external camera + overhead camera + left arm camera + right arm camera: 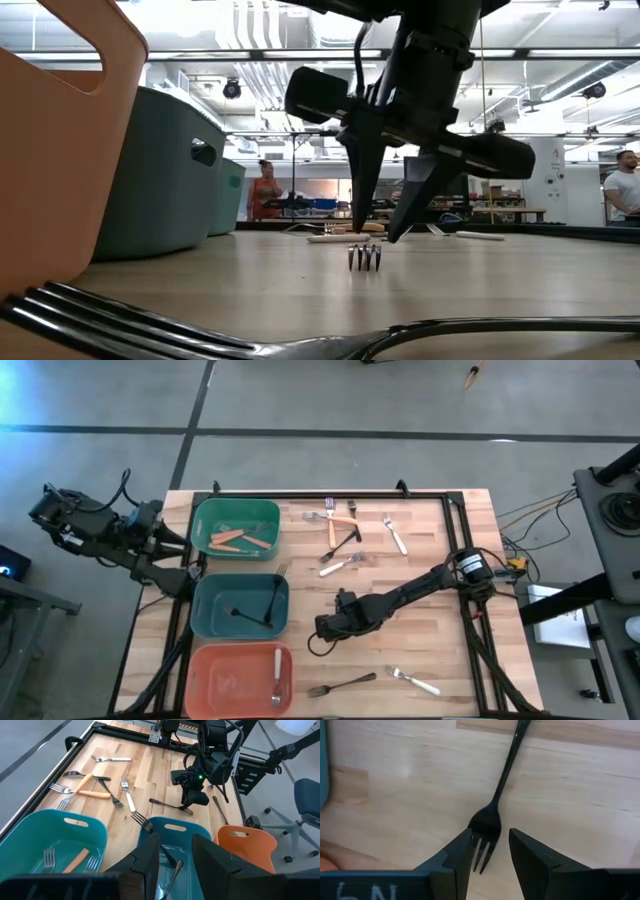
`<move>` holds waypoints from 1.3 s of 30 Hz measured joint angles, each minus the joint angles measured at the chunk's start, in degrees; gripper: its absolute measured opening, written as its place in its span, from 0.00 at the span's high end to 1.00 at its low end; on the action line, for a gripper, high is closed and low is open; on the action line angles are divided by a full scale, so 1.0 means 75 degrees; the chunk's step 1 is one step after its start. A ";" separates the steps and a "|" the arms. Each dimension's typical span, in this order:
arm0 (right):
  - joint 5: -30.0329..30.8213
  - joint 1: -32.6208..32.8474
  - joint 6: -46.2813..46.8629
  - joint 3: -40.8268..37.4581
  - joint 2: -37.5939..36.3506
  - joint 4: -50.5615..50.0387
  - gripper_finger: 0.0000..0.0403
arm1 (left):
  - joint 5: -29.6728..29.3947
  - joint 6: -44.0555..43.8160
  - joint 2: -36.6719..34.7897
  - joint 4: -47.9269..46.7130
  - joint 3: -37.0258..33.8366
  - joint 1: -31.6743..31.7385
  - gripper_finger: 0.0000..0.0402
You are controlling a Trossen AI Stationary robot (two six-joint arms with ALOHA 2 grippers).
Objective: Sort silverware by color (type)
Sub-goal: Put the black fork into the blue bin
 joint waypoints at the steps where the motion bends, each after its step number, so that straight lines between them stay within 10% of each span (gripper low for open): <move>1: -0.0003 0.0000 0.0002 -0.0028 0.0000 0.0064 0.70 | 0.0000 0.0000 0.0000 -0.0020 0.0000 0.0000 0.76; 22: 0.0035 0.0003 0.0029 0.0007 0.0562 0.1111 0.71 | 0.0000 0.0058 -0.0015 -0.0090 0.0000 0.0003 0.76; 39: -0.0062 0.0000 -0.1081 0.0003 0.0279 0.0886 0.98 | -0.0517 -0.0149 0.0048 0.0142 -0.0118 0.0003 0.76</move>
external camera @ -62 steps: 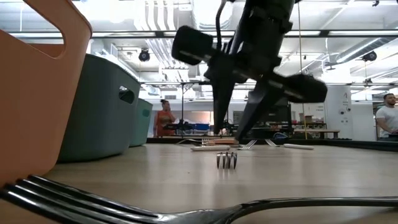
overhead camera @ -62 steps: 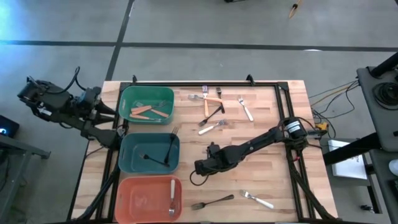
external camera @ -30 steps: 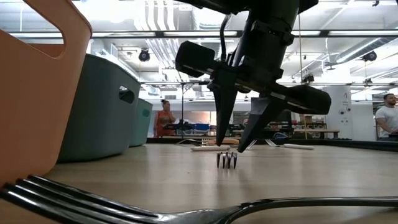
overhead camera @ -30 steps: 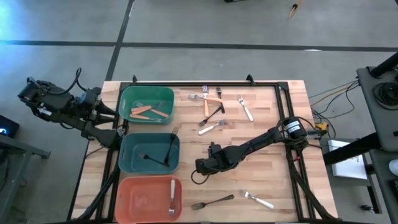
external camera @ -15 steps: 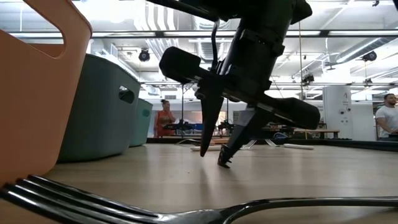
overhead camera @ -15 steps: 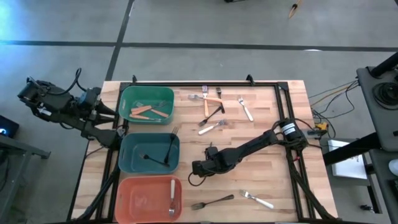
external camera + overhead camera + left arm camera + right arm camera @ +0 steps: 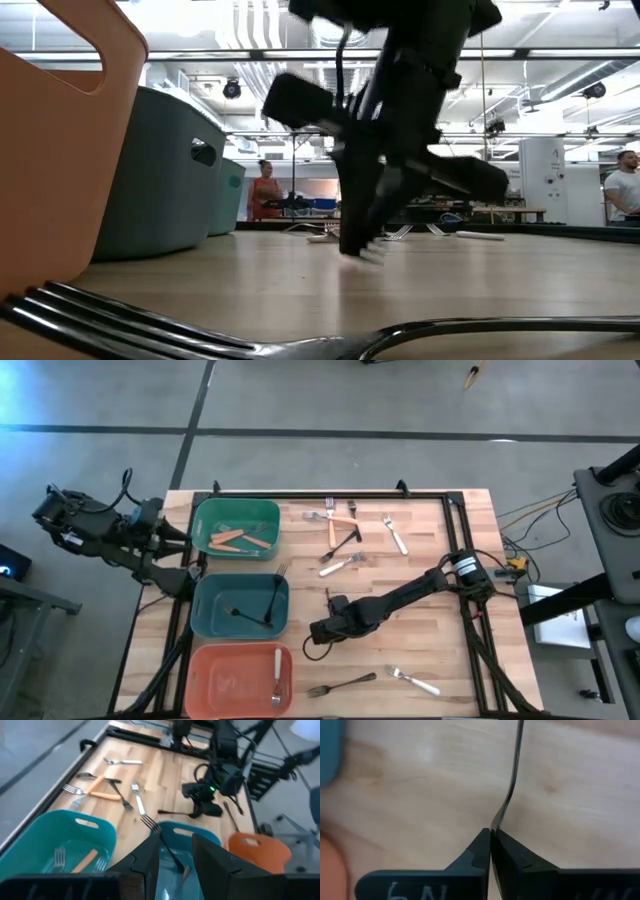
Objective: Sort silverware by color (type)
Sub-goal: Put the black fork into the blue bin
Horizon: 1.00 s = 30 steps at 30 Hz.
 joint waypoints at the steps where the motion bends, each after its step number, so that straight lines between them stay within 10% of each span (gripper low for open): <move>1: 0.0068 0.0000 -0.0269 -0.0005 -0.0149 -0.0014 0.98 | -0.0117 0.0005 0.0003 0.0181 -0.0084 0.0000 0.76; 18: 0.3547 -0.0006 -0.5769 0.0236 -0.3212 0.0423 0.98 | -0.0365 0.0538 0.0112 0.7934 -0.4215 0.0003 0.76; 30: 0.3658 -0.0016 -0.8985 0.0261 -0.3349 0.1940 0.98 | -0.1730 0.1408 0.1476 1.3289 -0.5660 0.0003 0.76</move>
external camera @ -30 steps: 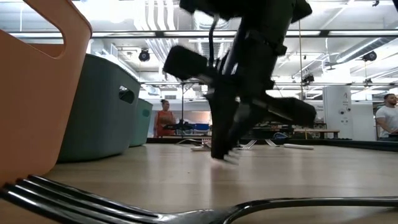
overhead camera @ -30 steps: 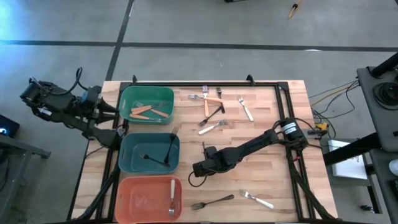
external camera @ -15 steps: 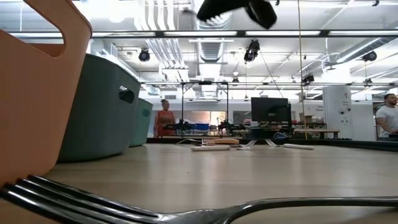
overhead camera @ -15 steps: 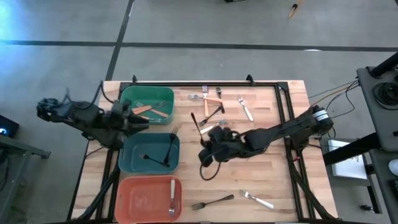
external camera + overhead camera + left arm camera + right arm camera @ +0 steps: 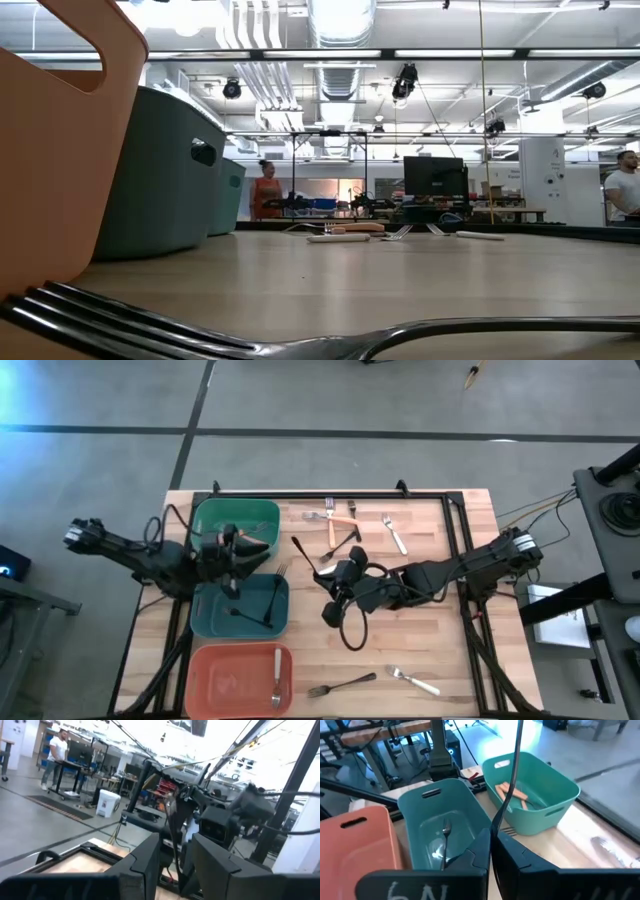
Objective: Sort silverware by color (type)
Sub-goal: Put the black fork into the blue bin
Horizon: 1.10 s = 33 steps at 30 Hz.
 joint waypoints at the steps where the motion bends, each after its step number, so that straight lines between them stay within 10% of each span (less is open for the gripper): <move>1: 0.0003 -0.0007 -0.0065 0.0000 0.0003 0.0017 0.98 | 0.0000 -0.0001 0.0145 0.0027 0.0029 0.0000 0.75; 18: -0.0060 -0.0185 -0.1334 0.0000 -0.0010 0.0081 0.98 | -0.0757 0.0033 0.1961 -0.2571 0.2436 0.0017 0.56; 33: -0.0472 -0.0185 -0.2349 0.0000 -0.0022 0.0195 0.98 | -0.0738 0.0127 0.2029 -0.2291 0.2473 0.0012 0.57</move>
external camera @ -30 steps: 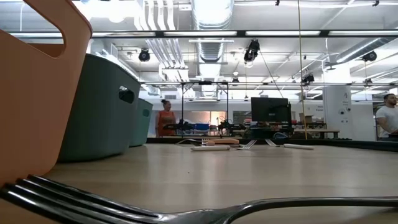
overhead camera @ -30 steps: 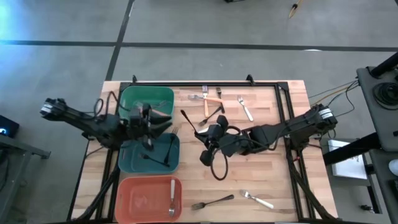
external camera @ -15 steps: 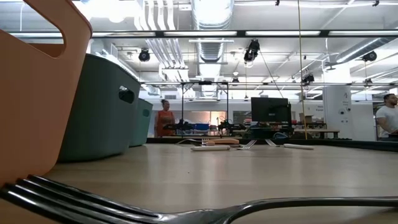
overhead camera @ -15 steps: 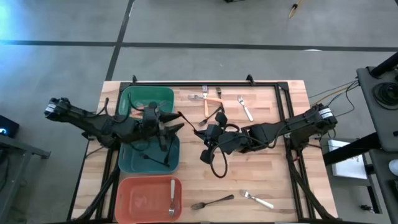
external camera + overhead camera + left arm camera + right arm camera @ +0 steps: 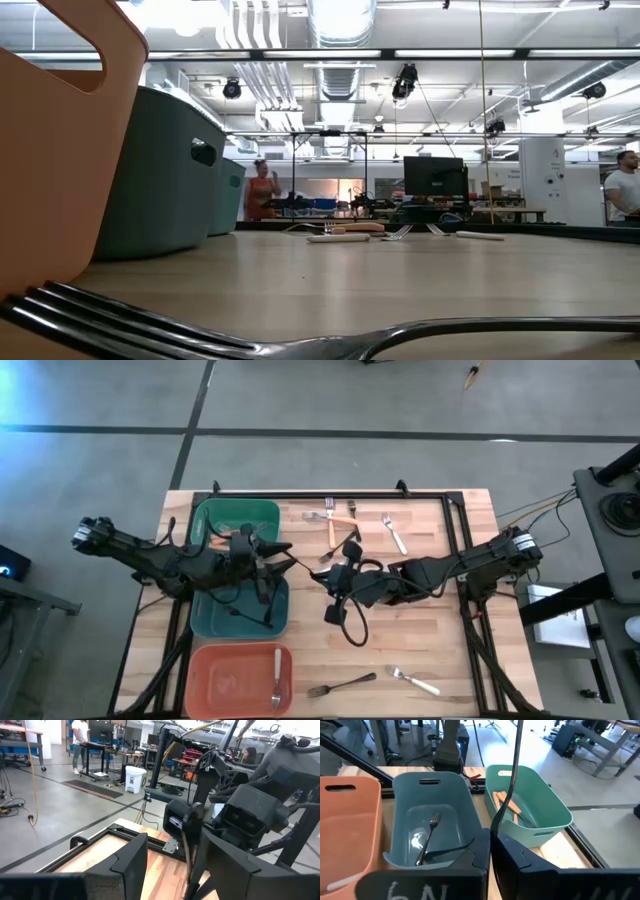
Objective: Sort silverware by color (type)
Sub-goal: Put the black fork into the blue bin
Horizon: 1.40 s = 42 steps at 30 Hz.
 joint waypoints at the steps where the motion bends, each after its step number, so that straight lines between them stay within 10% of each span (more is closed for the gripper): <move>1: -0.0002 0.0000 -0.0005 0.0000 0.0000 -0.0001 0.98 | 0.0007 -0.0015 0.0000 -0.0001 0.0000 0.0000 0.57; 13: -0.0277 0.0006 0.0128 0.0000 0.0000 -0.0001 0.98 | 0.1285 -0.0094 -0.0029 0.0034 -0.0006 0.0012 0.97; 24: -0.0273 0.0011 0.0554 0.0000 0.0000 -0.0001 0.95 | 0.1402 -0.0290 -0.0051 0.0016 -0.0012 0.0009 0.99; 32: -0.0427 -0.0006 0.0747 0.0000 -0.0031 -0.0057 0.73 | 0.1443 -0.0392 -0.0383 -0.0540 -0.0015 -0.0003 1.00; 42: -0.0546 -0.0003 0.2452 -0.0003 -0.0491 -0.1659 0.63 | 0.1000 -0.2428 -0.1471 -0.4859 -0.0015 -0.0041 1.00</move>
